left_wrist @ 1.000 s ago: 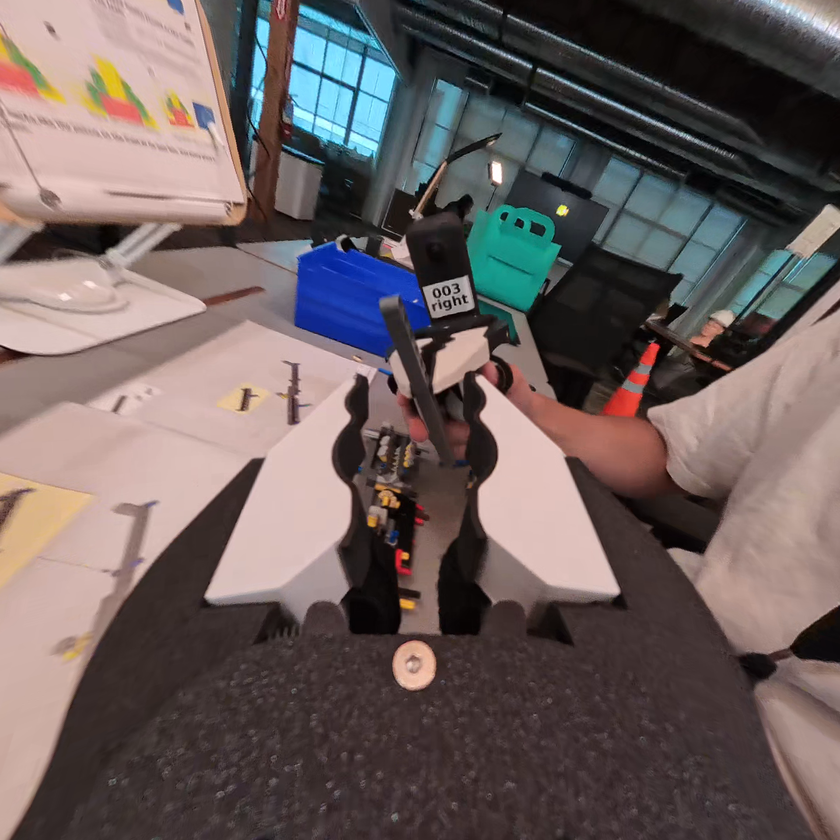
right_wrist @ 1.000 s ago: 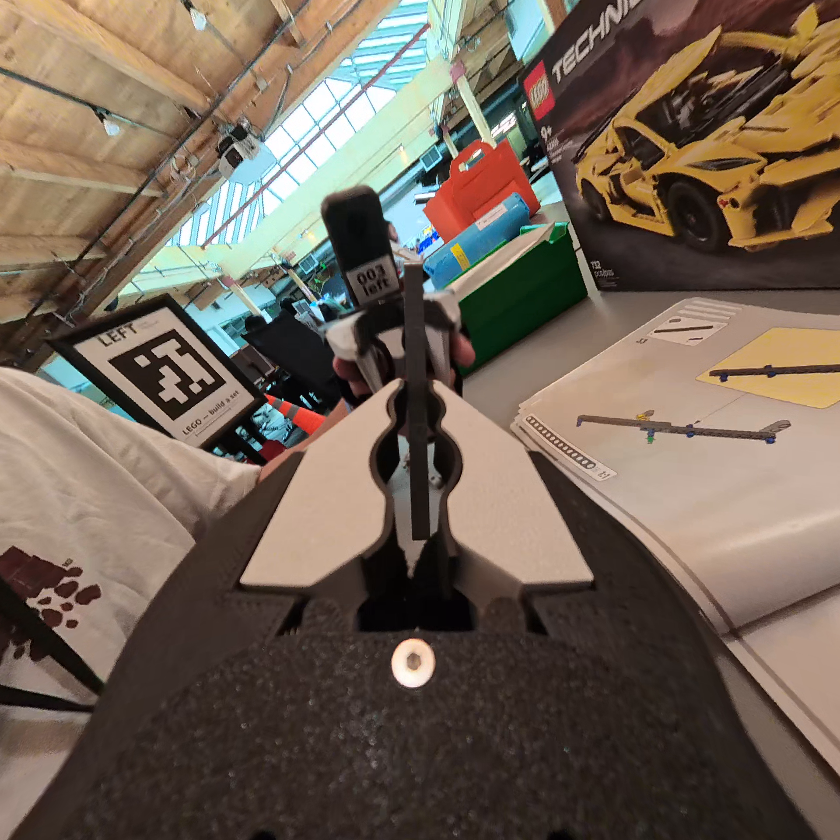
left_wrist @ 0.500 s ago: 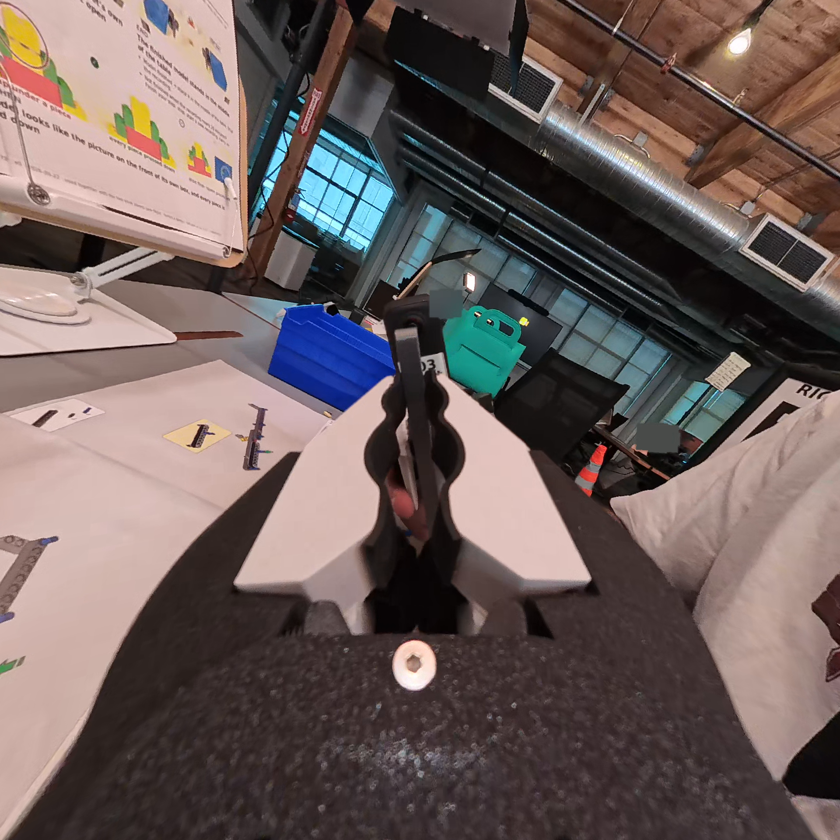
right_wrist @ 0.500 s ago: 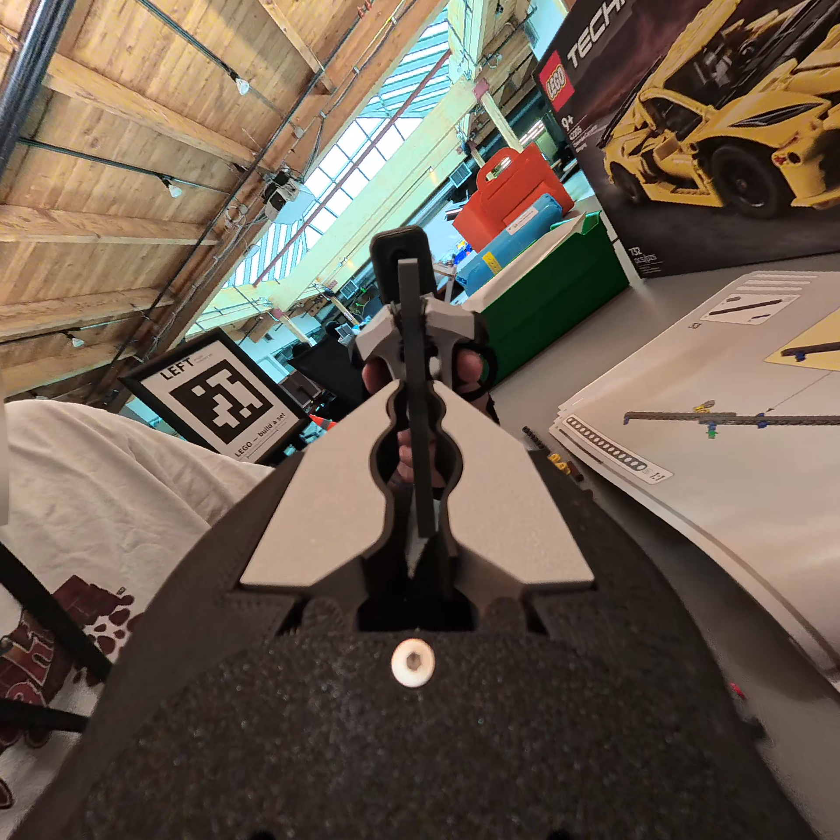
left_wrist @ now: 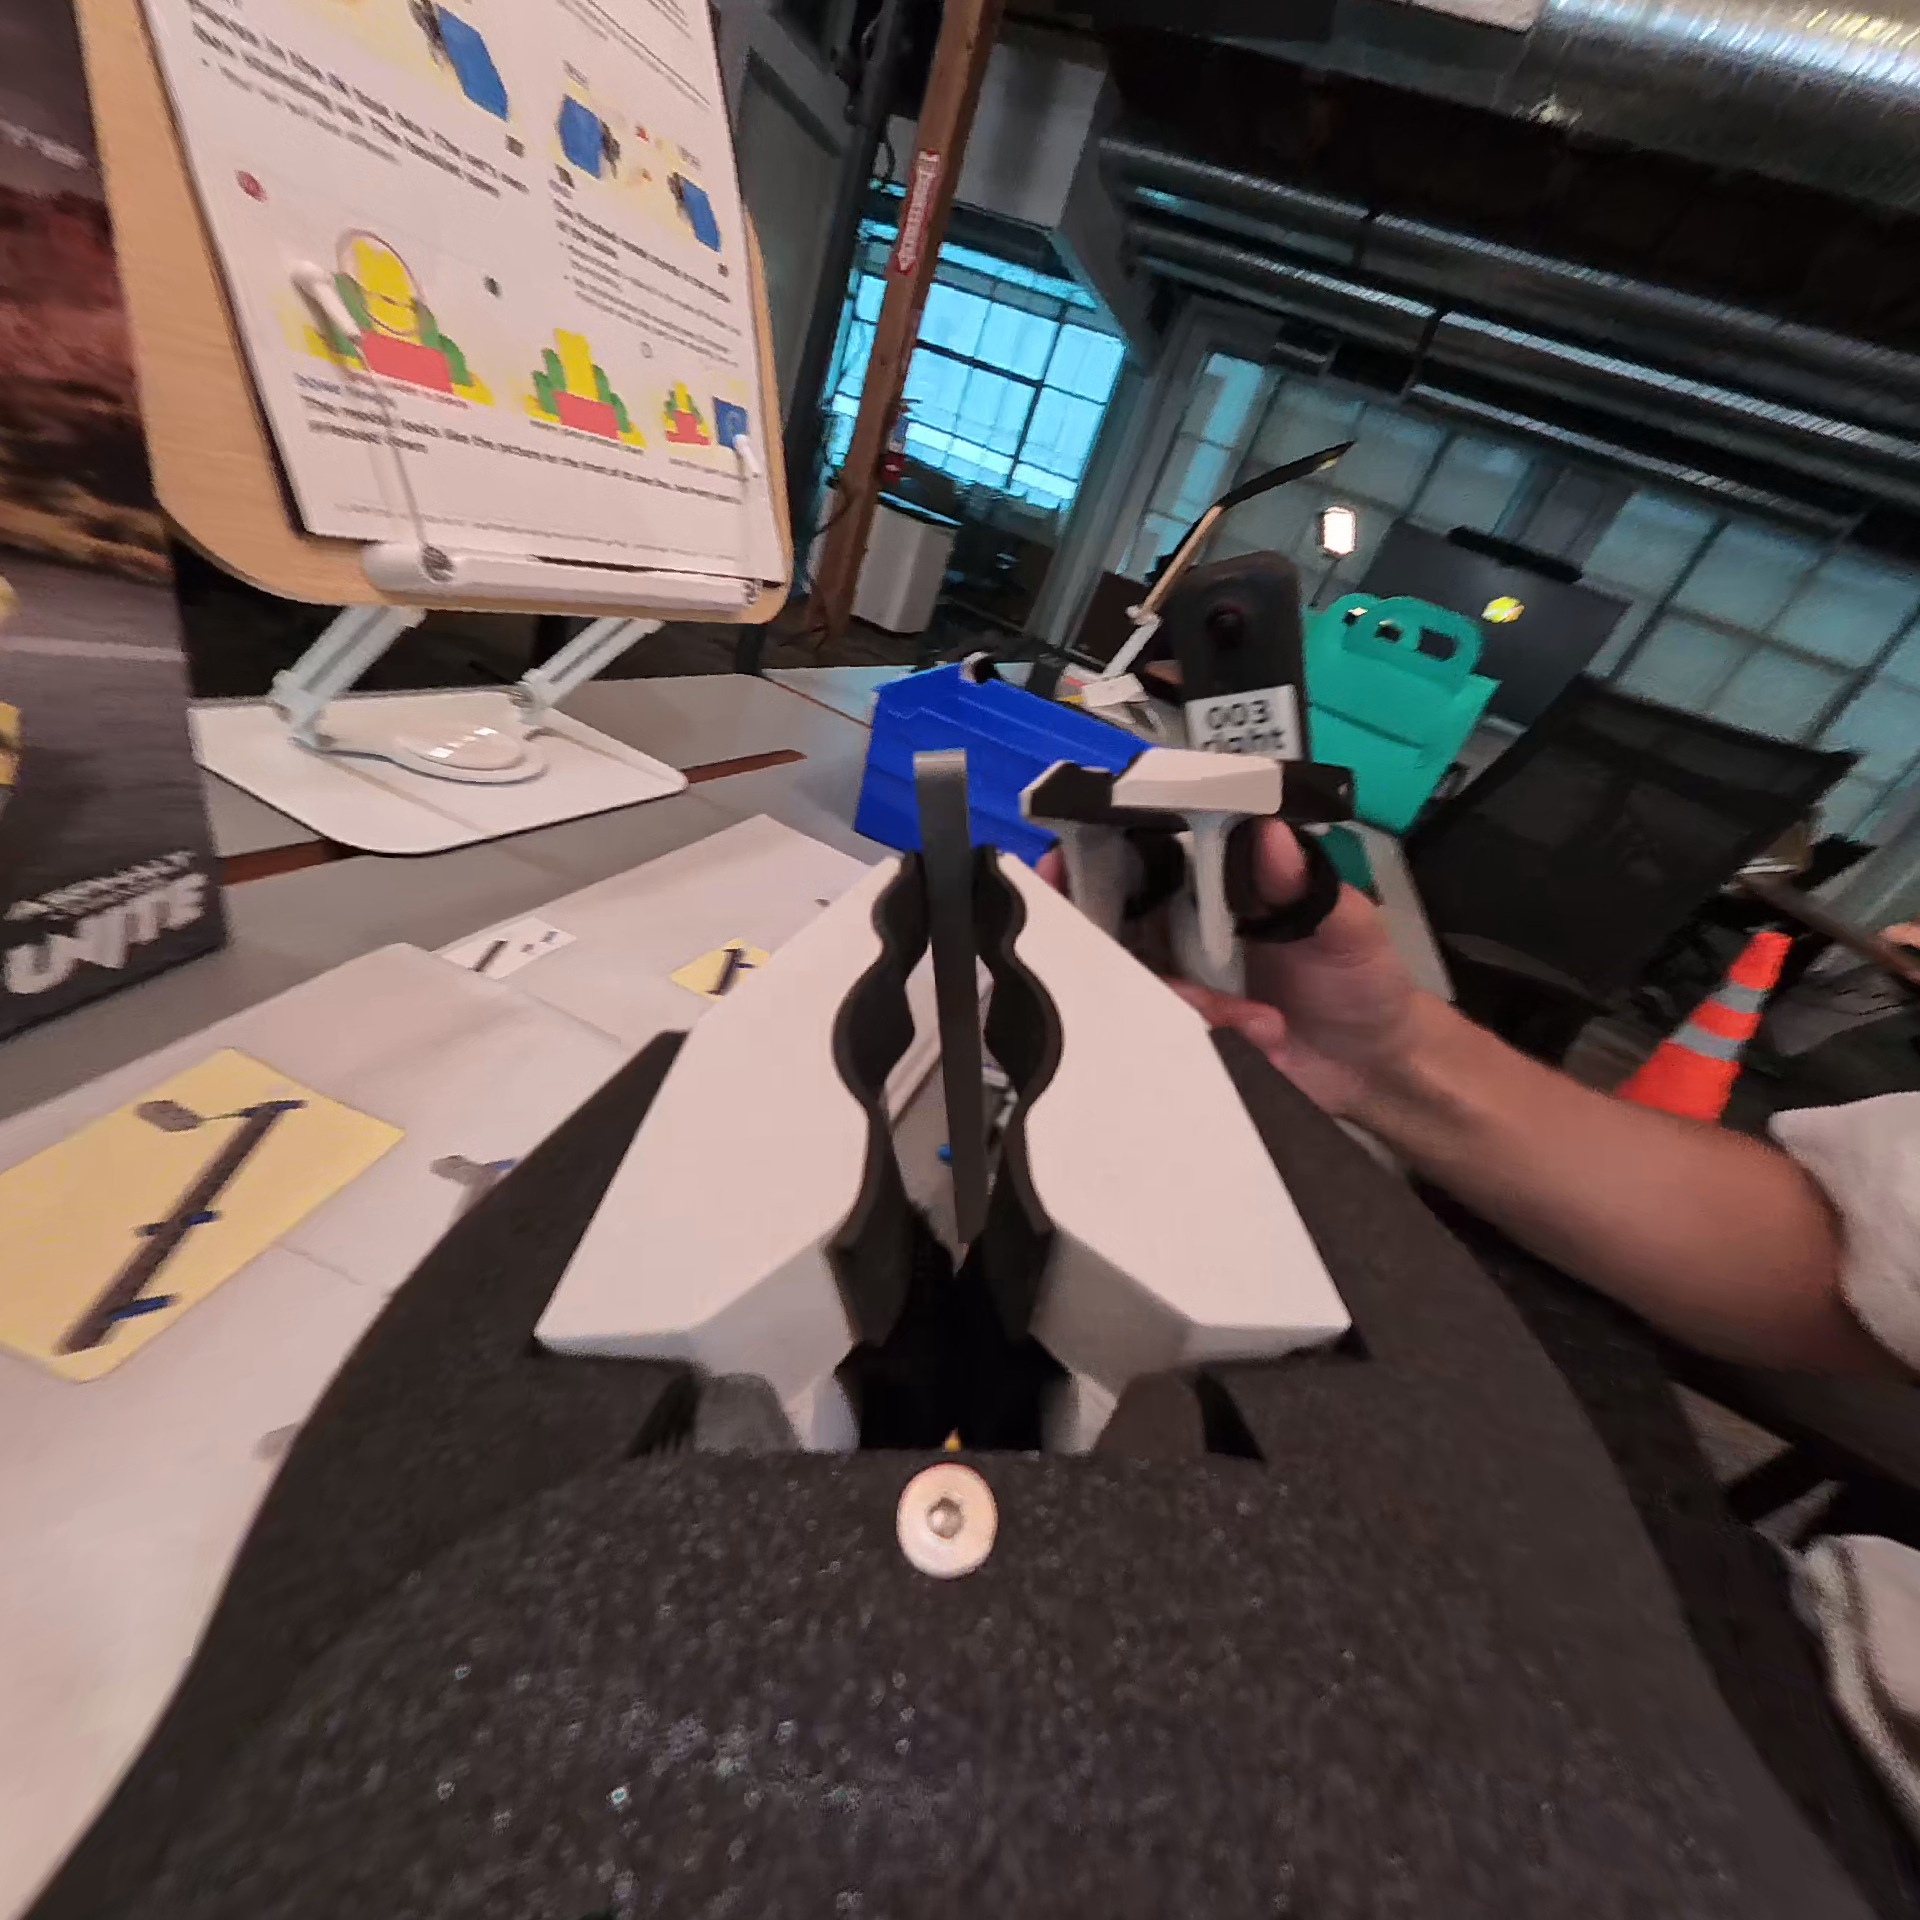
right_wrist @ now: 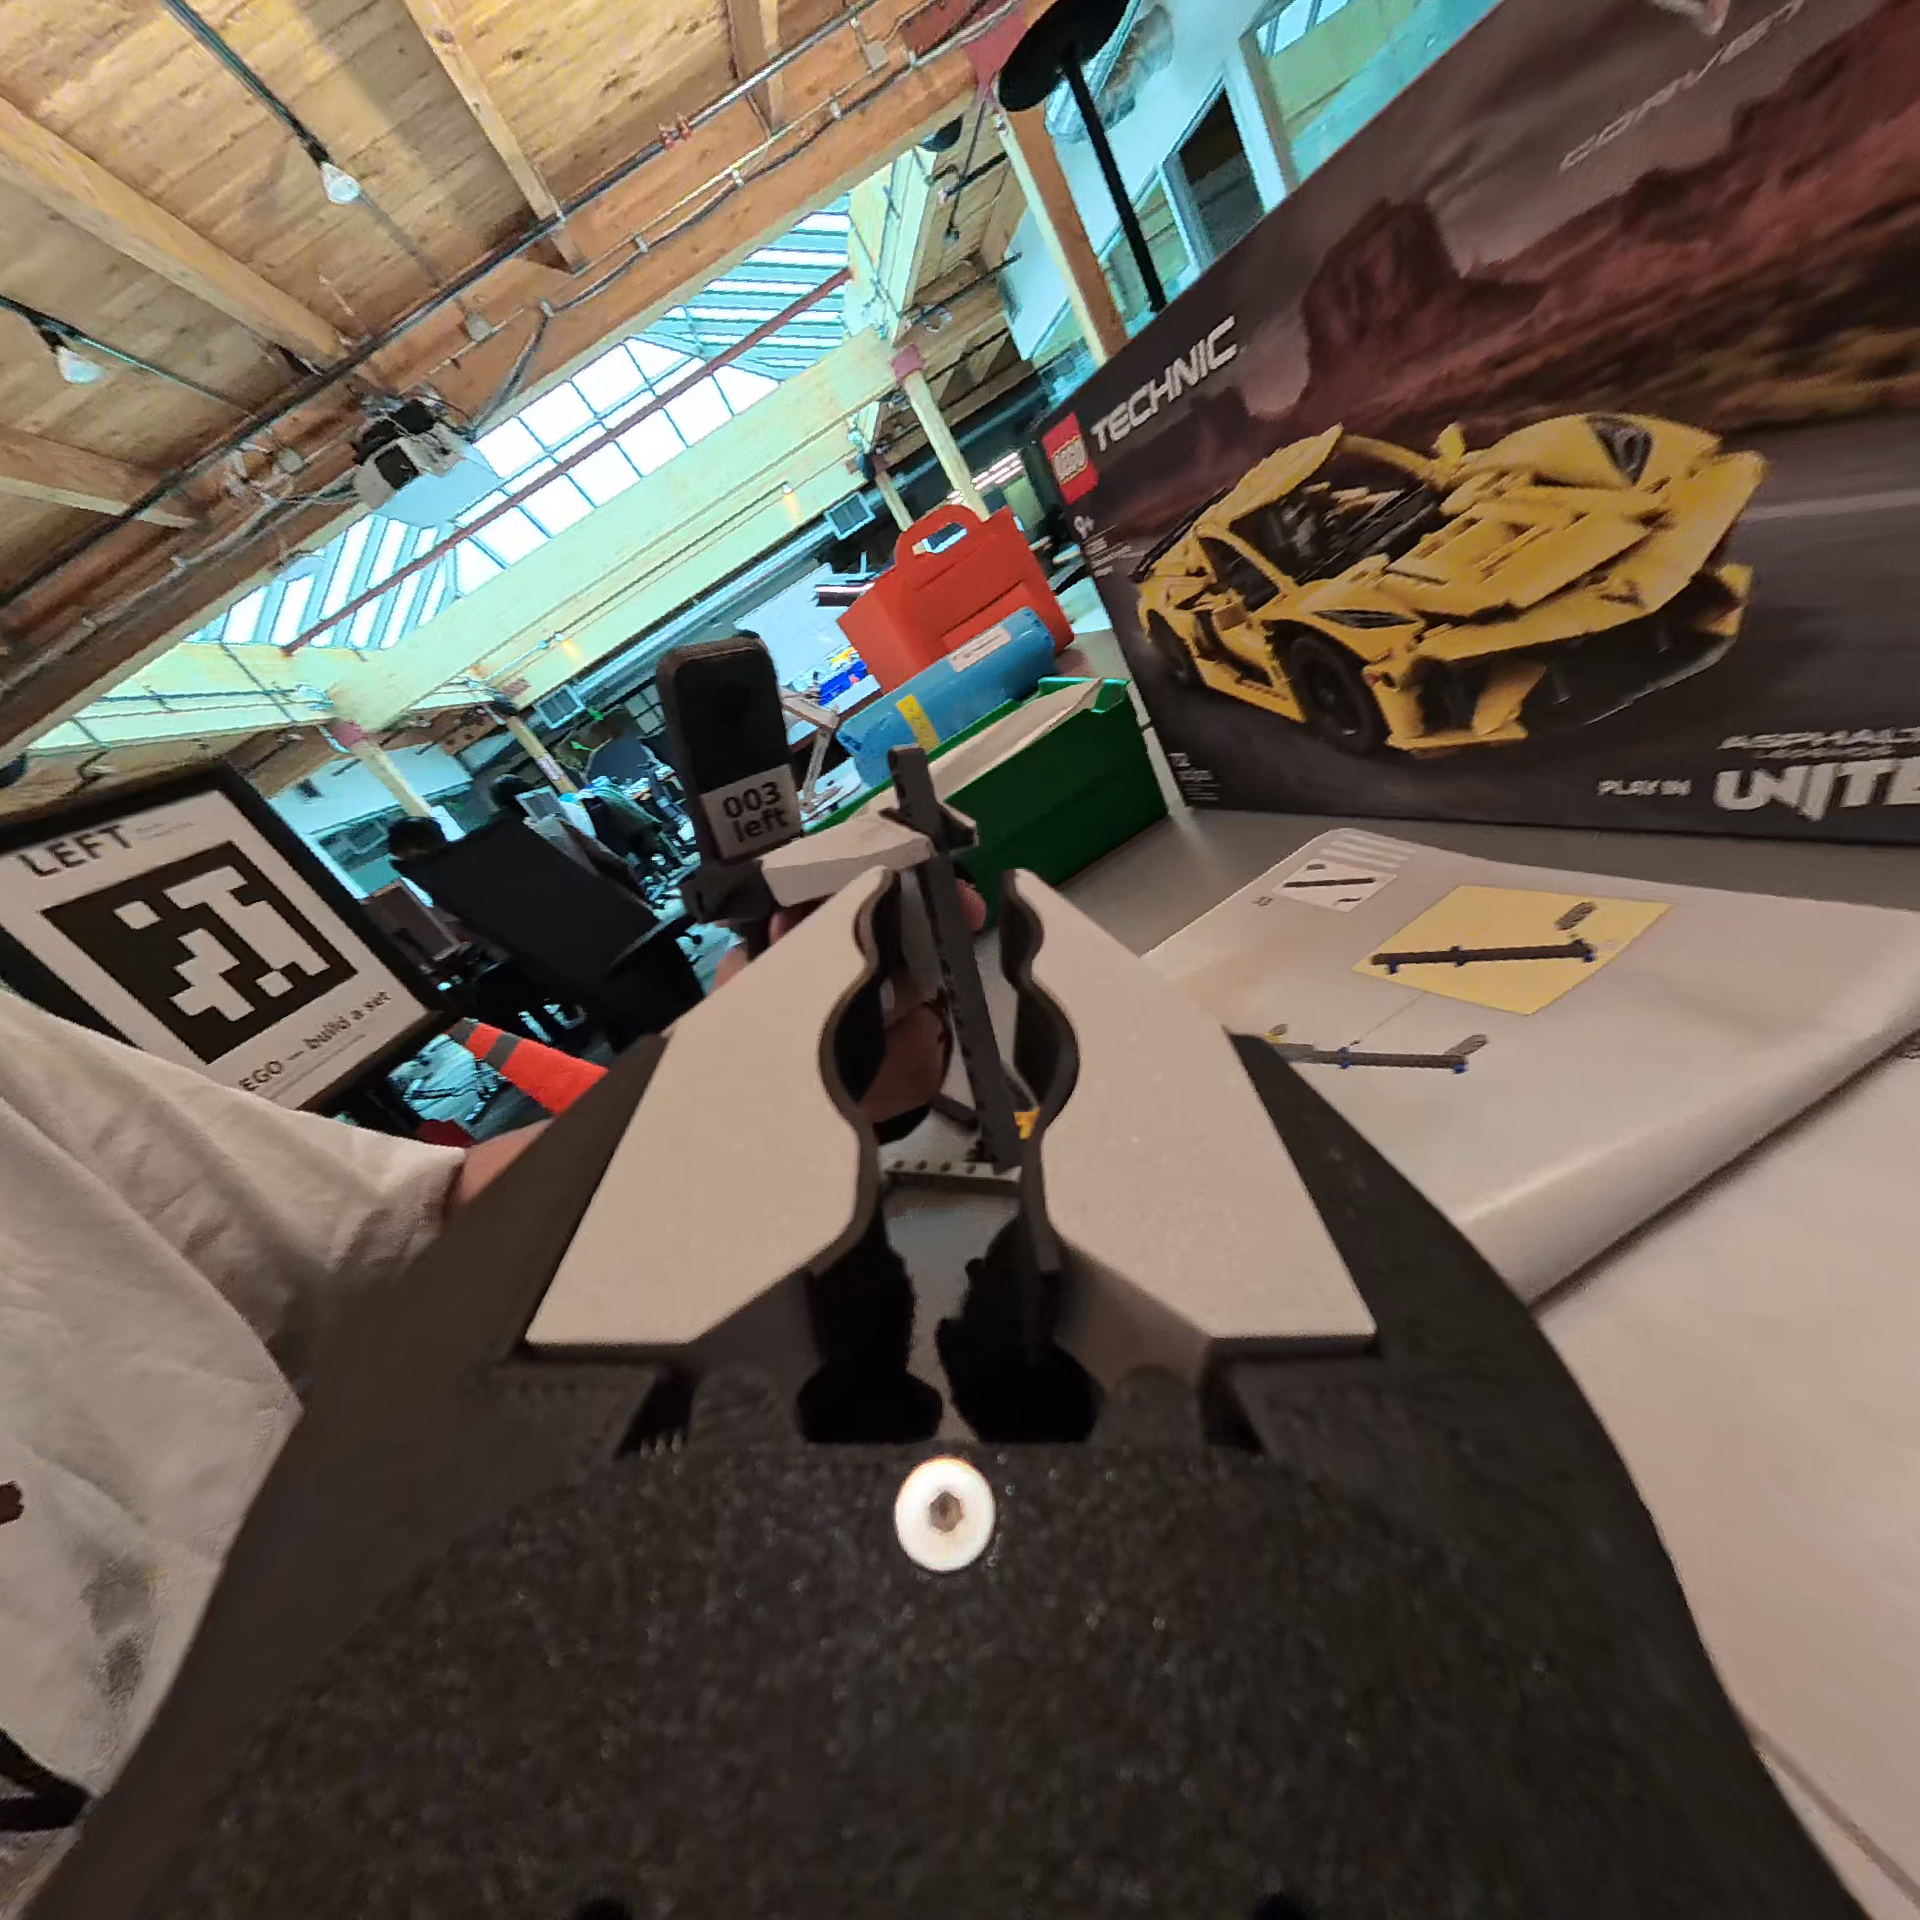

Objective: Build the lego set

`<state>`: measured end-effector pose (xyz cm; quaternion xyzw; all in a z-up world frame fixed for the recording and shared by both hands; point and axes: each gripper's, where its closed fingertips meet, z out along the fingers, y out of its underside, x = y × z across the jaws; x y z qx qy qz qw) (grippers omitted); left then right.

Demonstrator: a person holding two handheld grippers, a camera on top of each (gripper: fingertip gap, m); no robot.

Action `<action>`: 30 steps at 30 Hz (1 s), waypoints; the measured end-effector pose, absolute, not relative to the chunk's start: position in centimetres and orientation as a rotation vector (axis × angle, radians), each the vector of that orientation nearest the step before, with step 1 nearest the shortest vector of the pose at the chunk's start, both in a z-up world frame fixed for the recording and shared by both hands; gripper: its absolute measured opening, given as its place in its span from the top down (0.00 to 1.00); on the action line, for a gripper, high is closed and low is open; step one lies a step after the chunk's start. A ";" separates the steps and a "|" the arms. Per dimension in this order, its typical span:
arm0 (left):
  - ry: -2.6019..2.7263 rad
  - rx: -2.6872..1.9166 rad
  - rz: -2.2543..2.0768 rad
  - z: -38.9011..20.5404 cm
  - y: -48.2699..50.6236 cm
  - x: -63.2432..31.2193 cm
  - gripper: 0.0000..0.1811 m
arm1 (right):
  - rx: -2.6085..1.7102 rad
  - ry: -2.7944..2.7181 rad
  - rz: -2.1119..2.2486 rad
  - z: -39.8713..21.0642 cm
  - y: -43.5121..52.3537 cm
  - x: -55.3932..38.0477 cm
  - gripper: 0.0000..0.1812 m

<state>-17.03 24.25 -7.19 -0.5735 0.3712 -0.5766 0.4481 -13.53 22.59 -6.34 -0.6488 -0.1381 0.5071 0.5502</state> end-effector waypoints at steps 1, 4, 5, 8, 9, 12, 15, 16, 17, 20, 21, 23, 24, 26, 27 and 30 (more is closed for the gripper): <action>0.913 -1.418 -1.378 -7.1 24.8 -17.4 0.96 | -1.535 -0.331 1.171 -6.1 22.6 -13.0 0.91; 0.868 -1.406 -1.273 -6.6 26.6 -18.9 0.96 | -1.538 -0.365 0.990 -5.1 22.2 -10.4 0.88; 0.847 -1.406 -1.274 -6.4 27.0 -19.3 0.96 | -1.546 -0.380 0.908 -4.9 21.6 -9.2 0.88; 0.790 -1.415 -1.319 -6.0 27.6 -19.9 0.96 | -1.619 -0.401 0.724 -5.6 18.7 -6.0 0.85; 0.784 -1.416 -1.324 -5.9 27.7 -19.9 0.96 | -1.679 -0.415 0.654 -6.8 17.5 -5.0 0.84; 0.801 -1.422 -1.291 -6.2 27.6 -19.7 0.96 | -1.876 -0.482 0.478 -11.7 13.2 -3.1 0.81; 0.827 -1.411 -1.259 -6.2 27.3 -19.5 0.96 | -2.050 -0.496 0.383 -16.2 9.1 -2.3 0.89; 0.835 -1.405 -1.253 -6.1 27.2 -19.5 0.96 | -2.098 -0.513 0.369 -17.6 8.2 -2.5 0.90; 0.839 -1.405 -1.247 -6.2 27.2 -19.4 0.96 | -2.143 -0.521 0.338 -18.8 7.6 -2.4 0.91; 0.831 -1.421 -1.253 -6.5 27.5 -19.4 0.96 | -2.216 -0.555 0.343 -20.9 7.1 -2.9 0.94; 0.830 -1.428 -1.259 -6.7 27.5 -19.4 0.96 | -2.254 -0.572 0.354 -21.4 7.0 -3.1 0.95; 0.825 -1.438 -1.254 -7.0 27.7 -19.4 0.96 | -2.316 -0.628 0.358 -22.1 6.8 -3.2 0.95; 0.828 -1.443 -1.250 -7.1 27.8 -19.4 0.96 | -2.332 -0.651 0.333 -22.4 6.8 -3.0 0.95; 0.826 -1.441 -1.229 -7.0 28.1 -19.6 0.96 | -2.338 -0.686 0.282 -22.6 6.8 -2.6 0.95; 0.818 -1.433 -1.215 -6.8 28.3 -19.9 0.96 | -2.341 -0.691 0.274 -22.7 6.7 -2.4 0.95; 0.768 -1.402 -1.166 -5.6 29.3 -21.4 0.96 | -2.355 -0.689 0.279 -23.3 6.6 -2.4 0.95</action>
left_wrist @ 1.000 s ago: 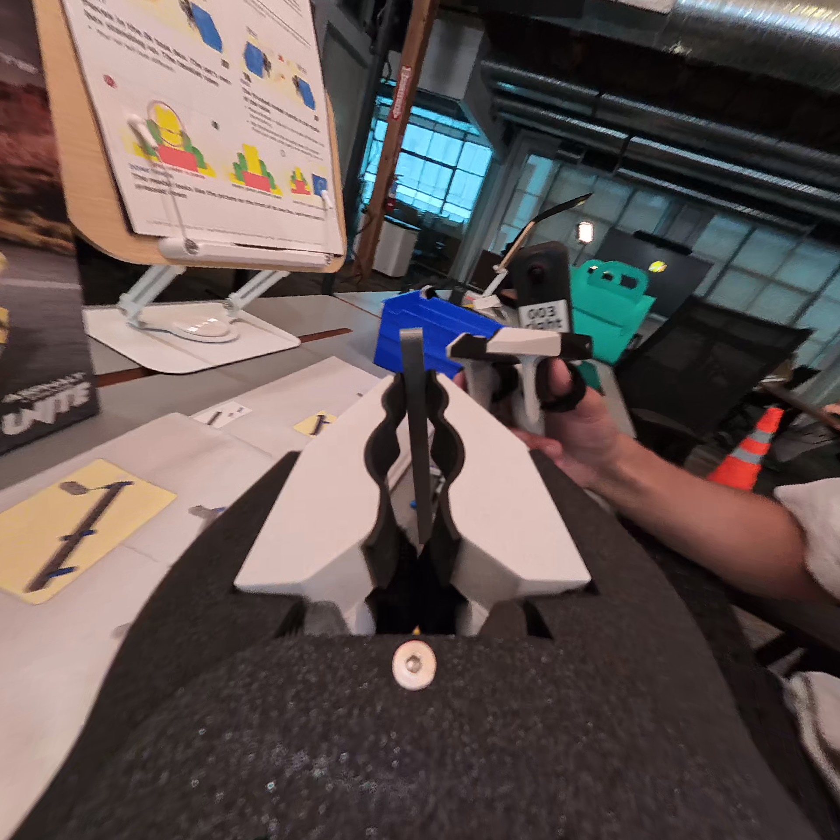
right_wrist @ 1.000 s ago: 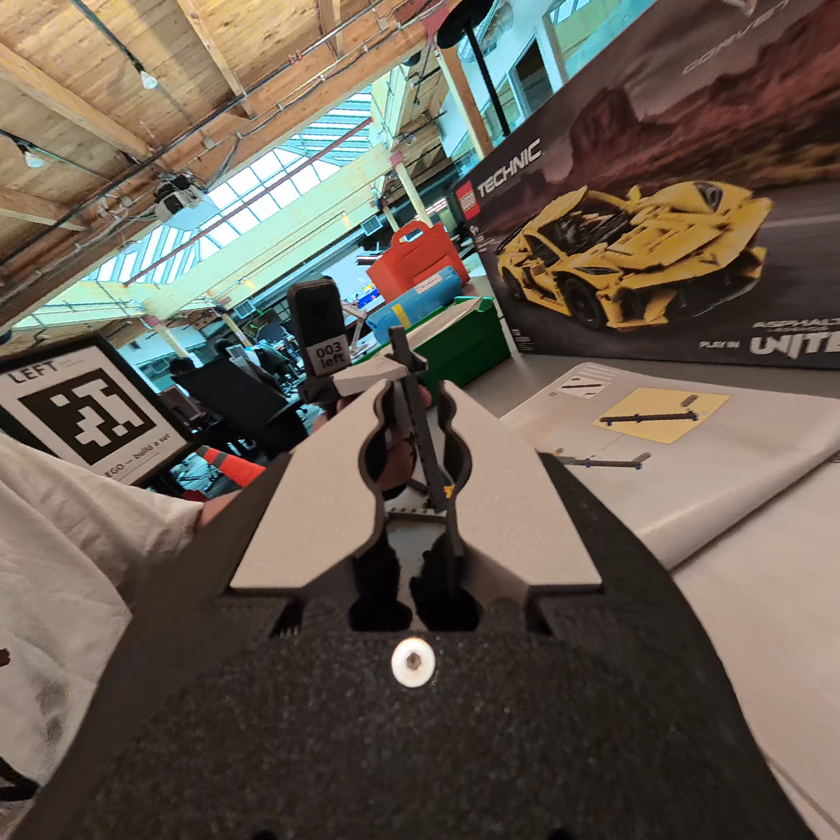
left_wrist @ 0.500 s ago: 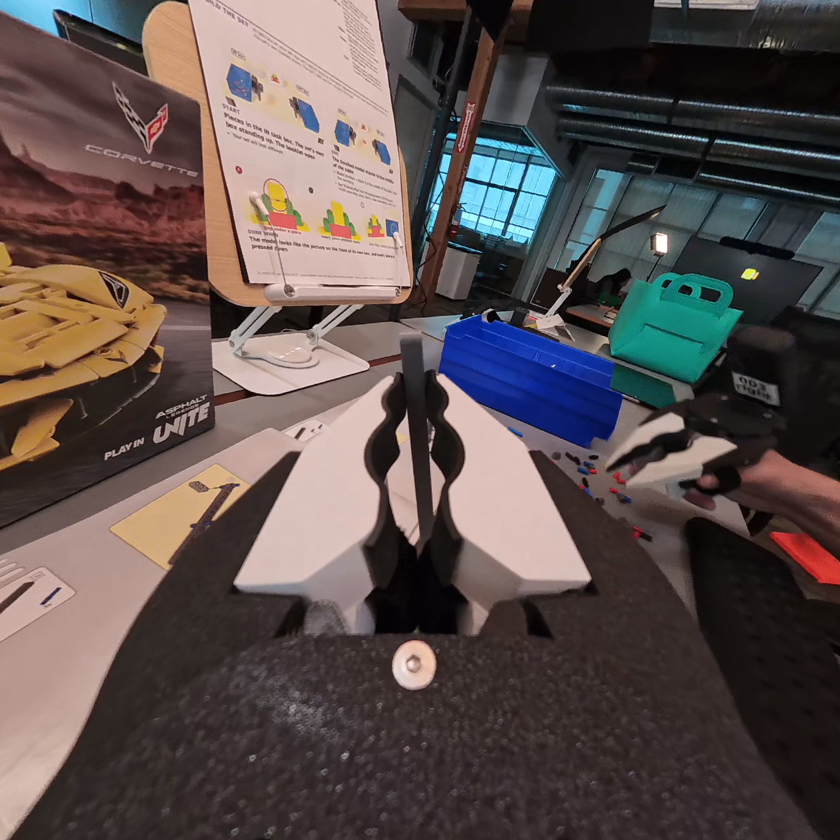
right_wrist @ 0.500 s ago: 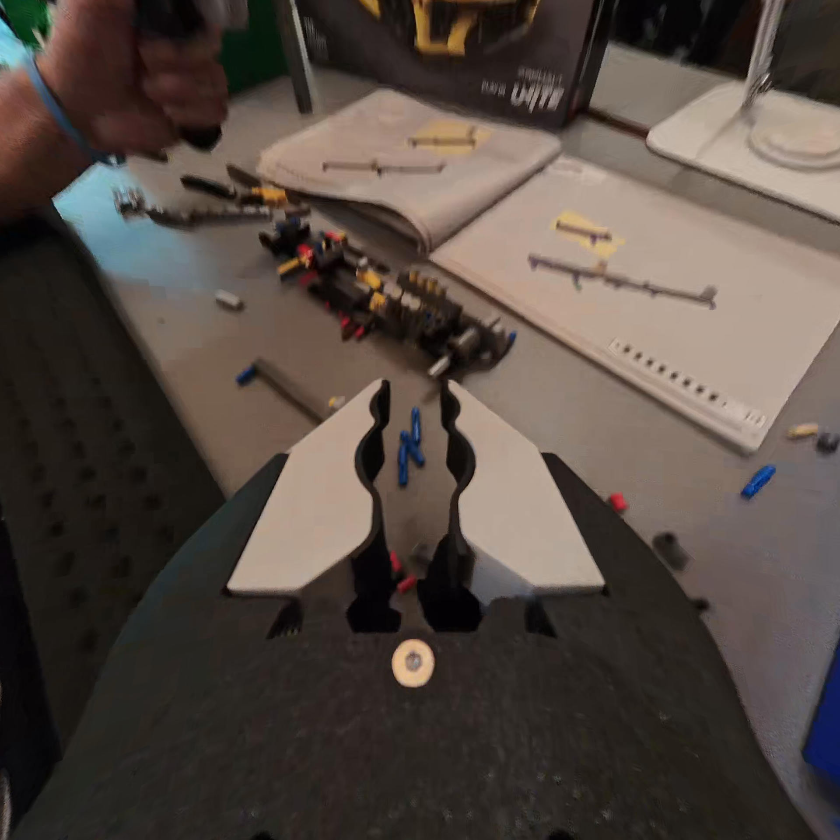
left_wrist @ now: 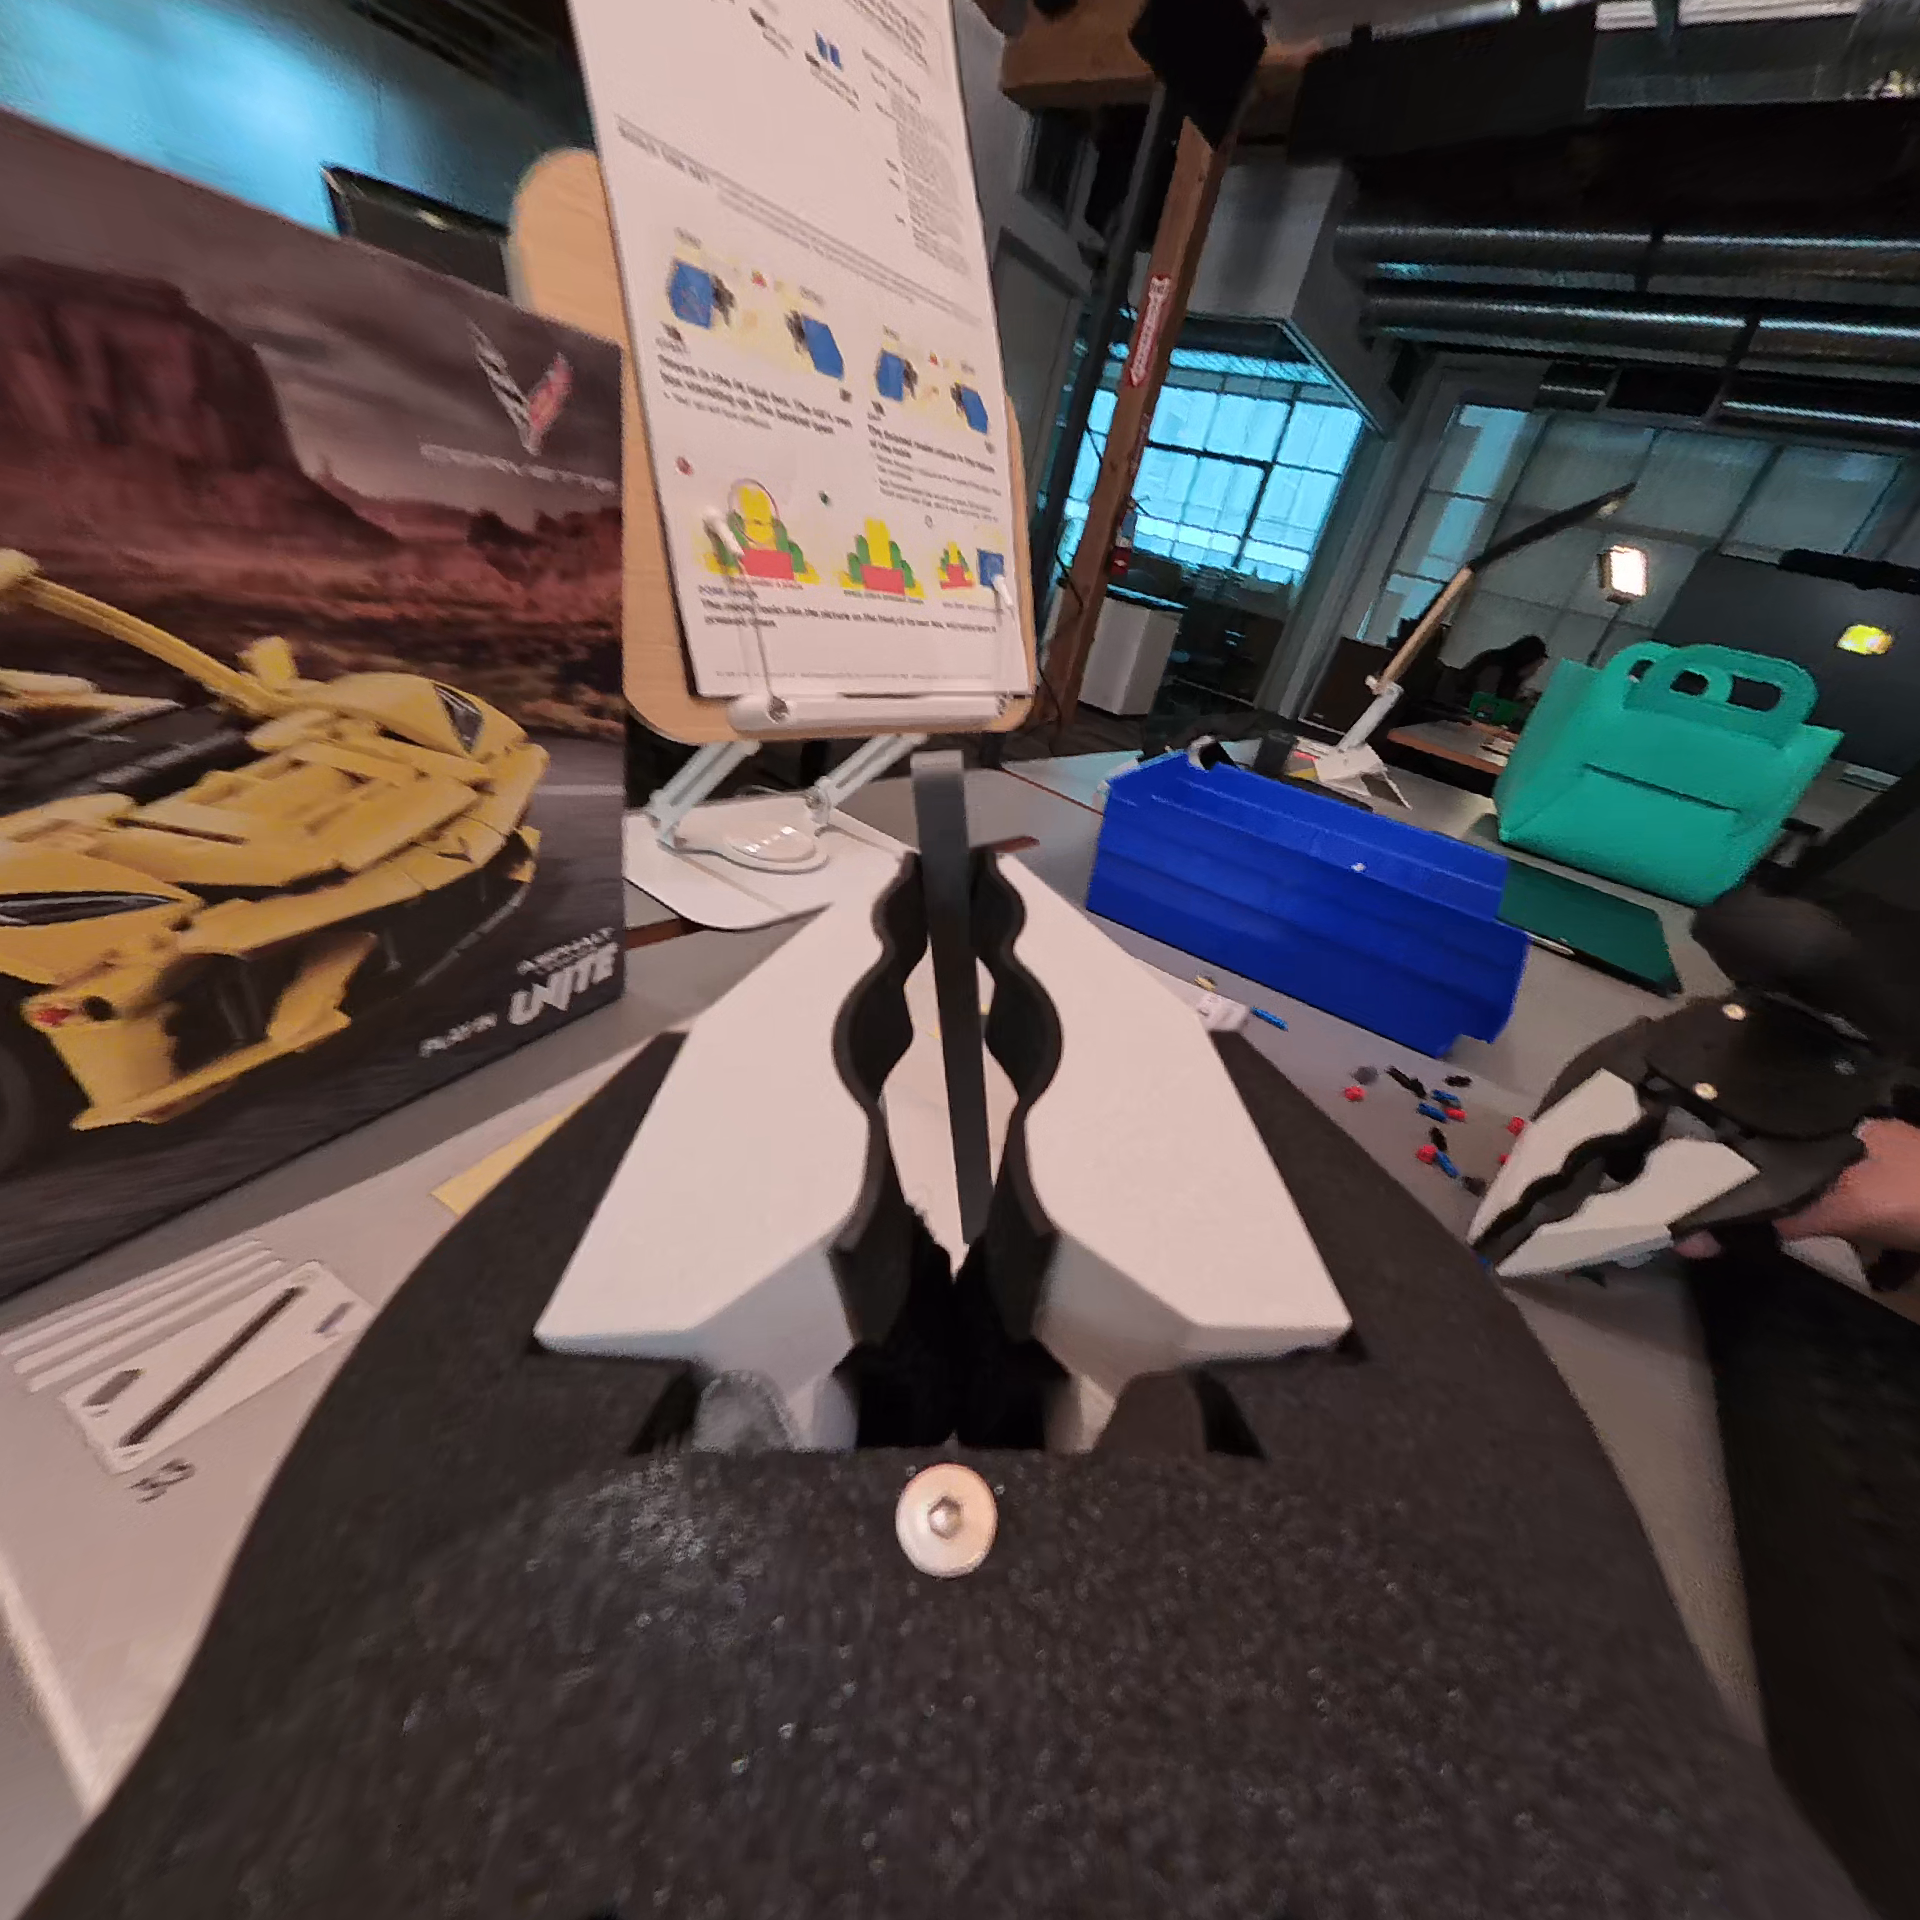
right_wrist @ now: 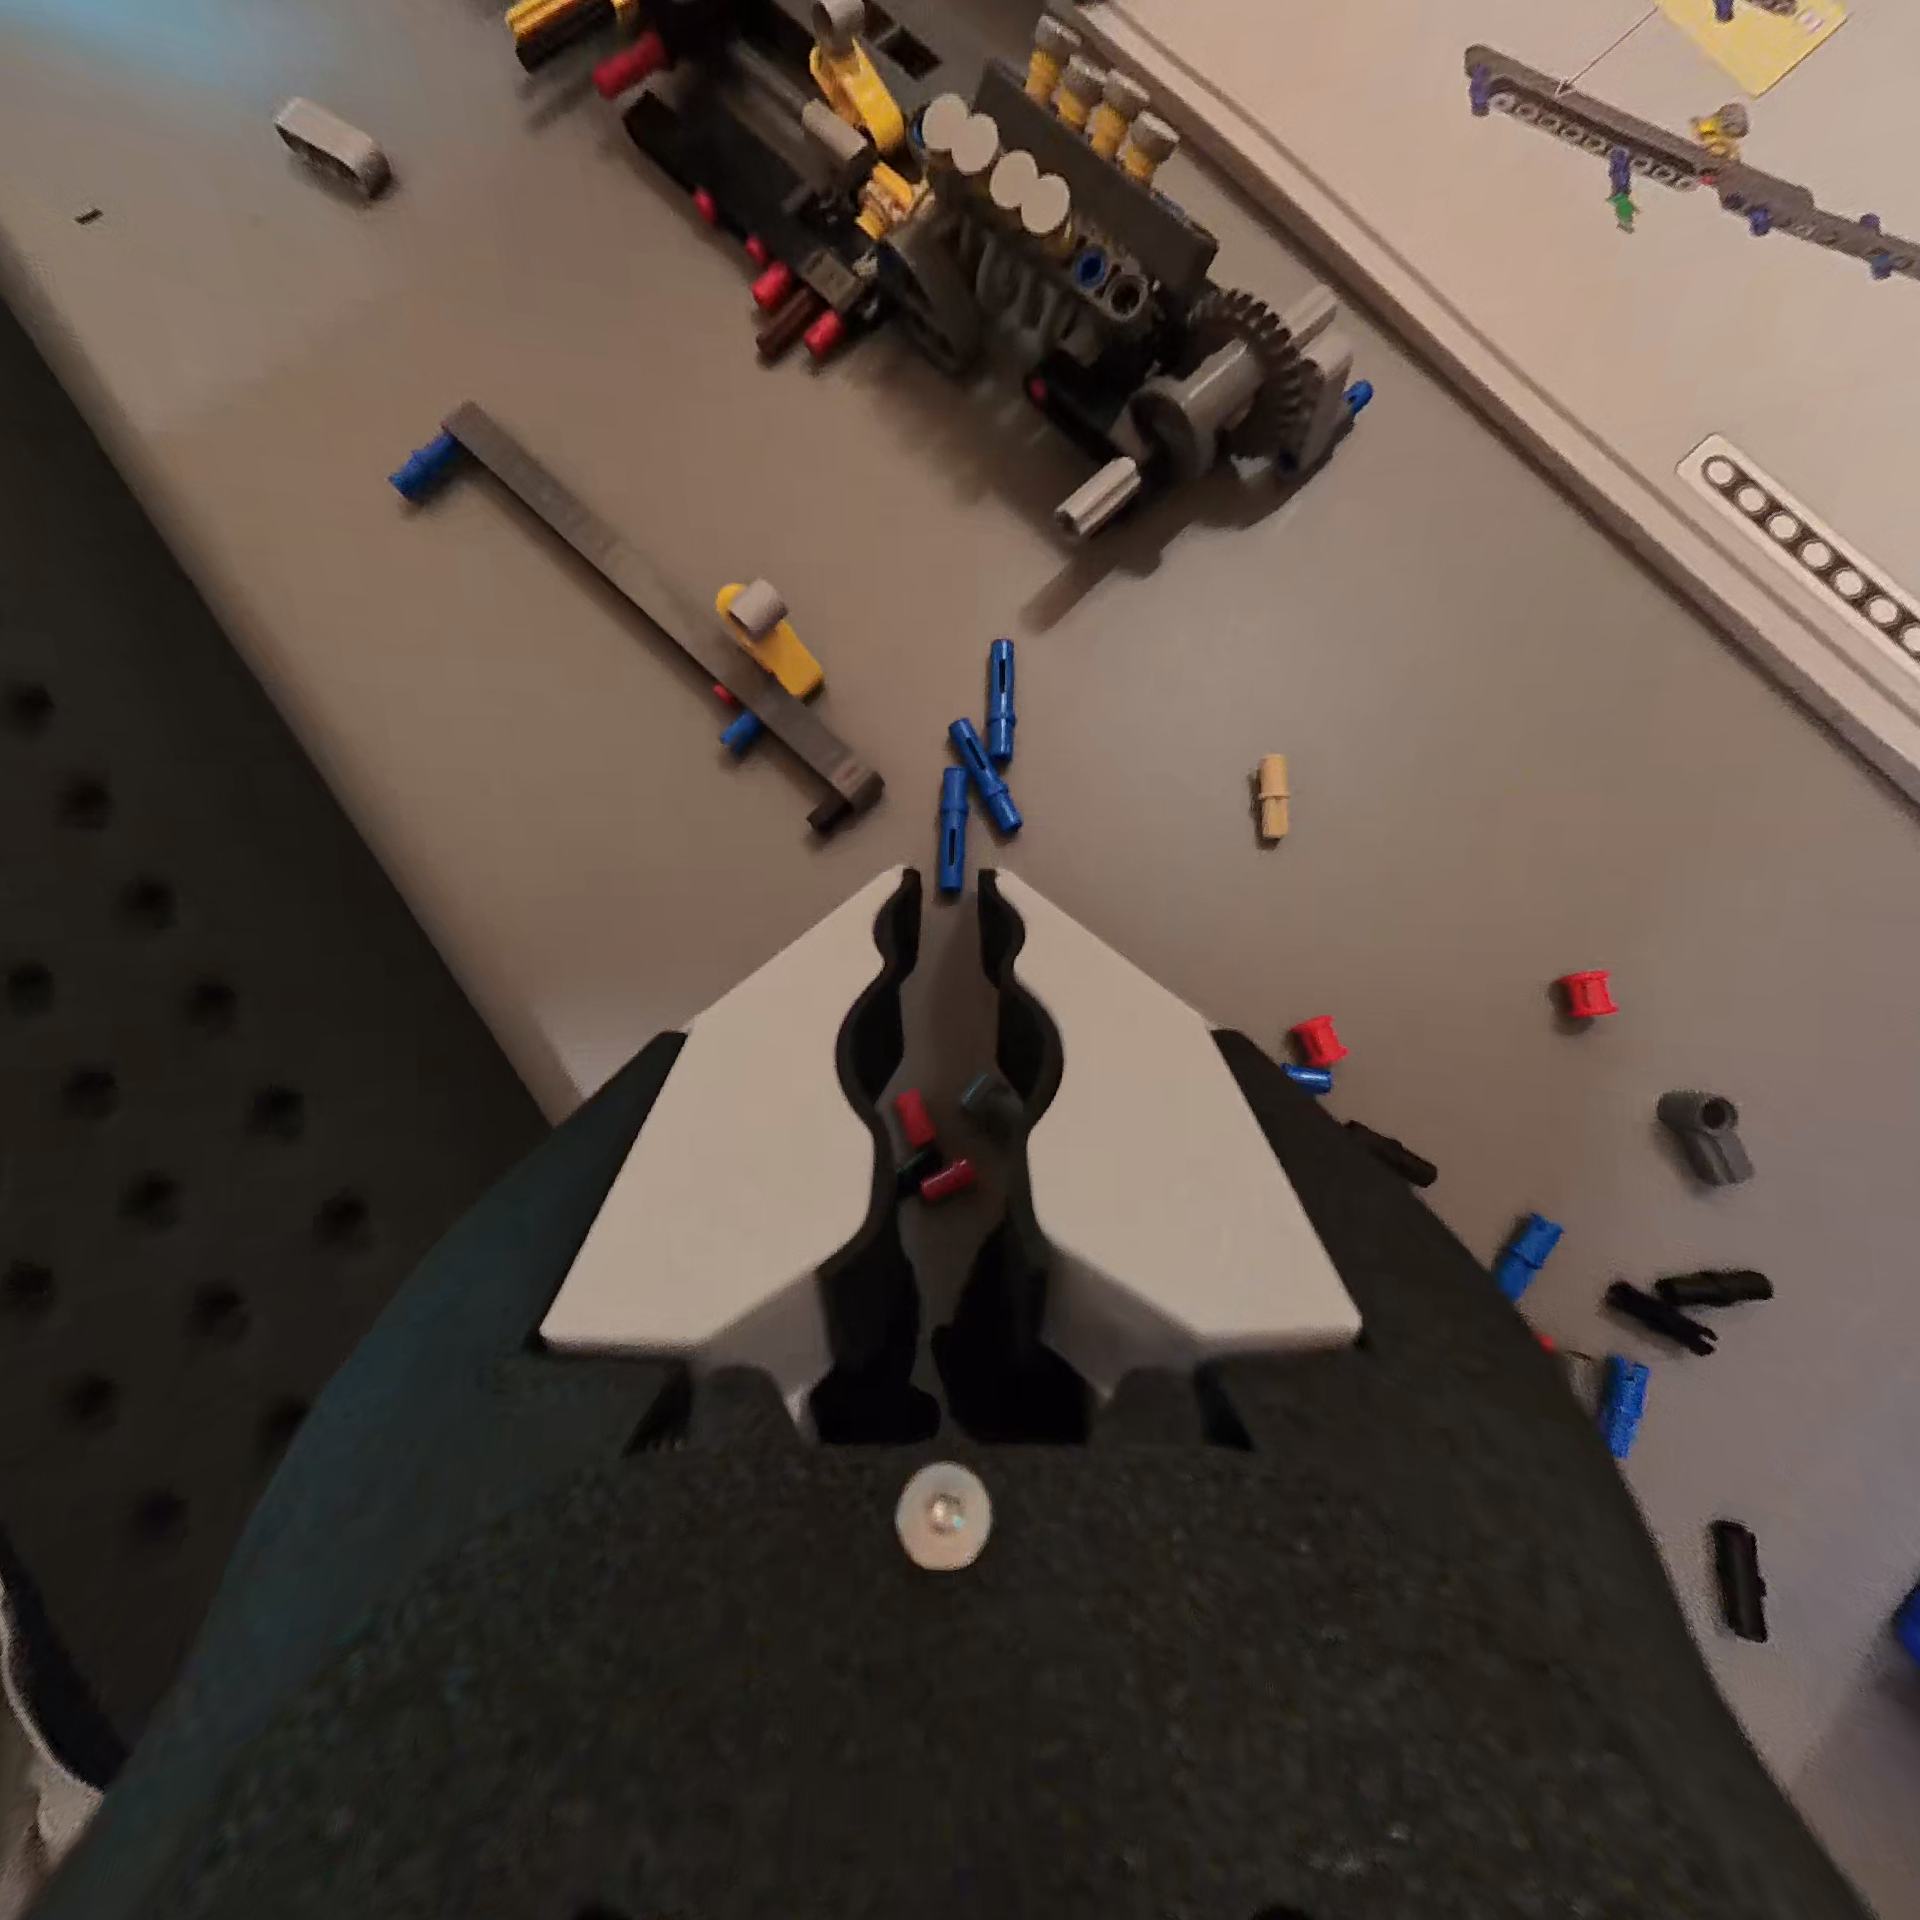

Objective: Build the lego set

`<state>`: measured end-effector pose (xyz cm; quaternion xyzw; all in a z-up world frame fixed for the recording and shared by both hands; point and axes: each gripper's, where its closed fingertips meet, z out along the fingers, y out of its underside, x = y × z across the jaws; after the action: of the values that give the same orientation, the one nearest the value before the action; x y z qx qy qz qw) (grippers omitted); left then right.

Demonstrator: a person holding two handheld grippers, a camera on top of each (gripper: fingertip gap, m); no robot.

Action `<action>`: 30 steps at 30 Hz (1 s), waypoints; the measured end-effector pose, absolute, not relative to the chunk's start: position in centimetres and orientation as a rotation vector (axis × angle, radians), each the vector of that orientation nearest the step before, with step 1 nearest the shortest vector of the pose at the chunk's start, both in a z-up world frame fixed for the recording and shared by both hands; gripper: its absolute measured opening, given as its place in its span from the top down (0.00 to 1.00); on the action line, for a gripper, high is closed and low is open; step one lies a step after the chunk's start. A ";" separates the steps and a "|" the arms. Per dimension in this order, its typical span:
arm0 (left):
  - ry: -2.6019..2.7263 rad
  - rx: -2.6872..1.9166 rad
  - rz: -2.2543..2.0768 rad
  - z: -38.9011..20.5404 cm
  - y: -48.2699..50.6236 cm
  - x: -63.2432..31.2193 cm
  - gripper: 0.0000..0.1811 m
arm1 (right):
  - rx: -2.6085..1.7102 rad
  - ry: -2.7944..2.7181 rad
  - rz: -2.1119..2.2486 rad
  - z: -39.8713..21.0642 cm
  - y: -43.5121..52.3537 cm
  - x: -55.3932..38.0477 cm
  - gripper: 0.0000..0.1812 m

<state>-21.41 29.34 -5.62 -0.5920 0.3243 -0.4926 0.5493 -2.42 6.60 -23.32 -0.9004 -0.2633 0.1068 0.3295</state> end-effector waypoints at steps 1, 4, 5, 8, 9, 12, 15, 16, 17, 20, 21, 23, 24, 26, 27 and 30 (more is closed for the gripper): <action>0.736 -1.393 -1.147 -5.2 29.9 -22.1 0.96 | -2.355 -0.688 0.278 -23.4 6.6 -2.5 0.95; 0.636 -1.394 -1.110 -4.4 31.7 -24.3 0.96 | -2.354 -0.691 0.265 -23.5 6.7 -2.6 0.95; 0.613 -1.396 -1.108 -4.3 32.1 -24.8 0.96 | -2.356 -0.695 0.255 -23.5 6.7 -2.7 0.95; 0.570 -1.402 -1.103 -4.2 32.8 -25.6 0.96 | -2.362 -0.714 0.240 -23.5 6.8 -2.8 0.96; 0.568 -1.405 -1.100 -4.2 32.9 -25.7 0.96 | -2.363 -0.716 0.240 -23.5 6.9 -2.8 0.97; 0.584 -1.405 -1.089 -4.3 32.7 -25.4 0.96 | -2.365 -0.722 0.239 -23.5 7.0 -2.9 0.98; 0.617 -1.407 -1.062 -4.5 32.4 -24.9 0.96 | -2.359 -0.702 0.235 -23.0 7.0 -2.8 0.98; 0.628 -1.408 -1.054 -4.6 32.2 -24.7 0.96 | -2.334 -0.680 0.259 -22.3 7.1 -2.9 0.98; 0.639 -1.407 -1.048 -4.7 32.1 -24.5 0.96 | -2.300 -0.650 0.280 -21.4 7.4 -3.0 0.98; 0.686 -1.411 -1.045 -5.1 31.1 -23.2 0.96 | -2.087 -0.556 0.391 -16.9 9.1 -4.5 0.99; 0.718 -1.412 -1.047 -5.3 30.5 -22.4 0.96 | -1.965 -0.524 0.469 -14.7 9.8 -5.7 0.99; 0.793 -1.414 -1.080 -5.9 28.4 -20.3 0.96 | -1.730 -0.438 0.648 -10.8 11.1 -8.2 0.99; 0.828 -1.410 -1.120 -6.1 27.0 -19.2 0.96 | -1.665 -0.412 0.707 -9.7 11.7 -9.4 0.99; 0.919 -1.389 -1.191 -6.3 24.0 -17.0 0.96 | -1.635 -0.397 0.717 -9.2 13.5 -11.2 0.99; 0.963 -1.385 -1.196 -6.6 22.7 -16.1 0.96 | -1.622 -0.409 0.706 -9.1 14.2 -12.1 0.99; 1.037 -1.372 -1.214 -7.3 20.4 -14.6 0.96 | -1.641 -0.455 0.651 -9.5 16.2 -14.4 0.99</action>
<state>-14.57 20.38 -7.30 -0.5663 0.4280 -0.5011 0.4951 -14.42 16.17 -9.54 -0.7115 -0.1973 0.2824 0.6125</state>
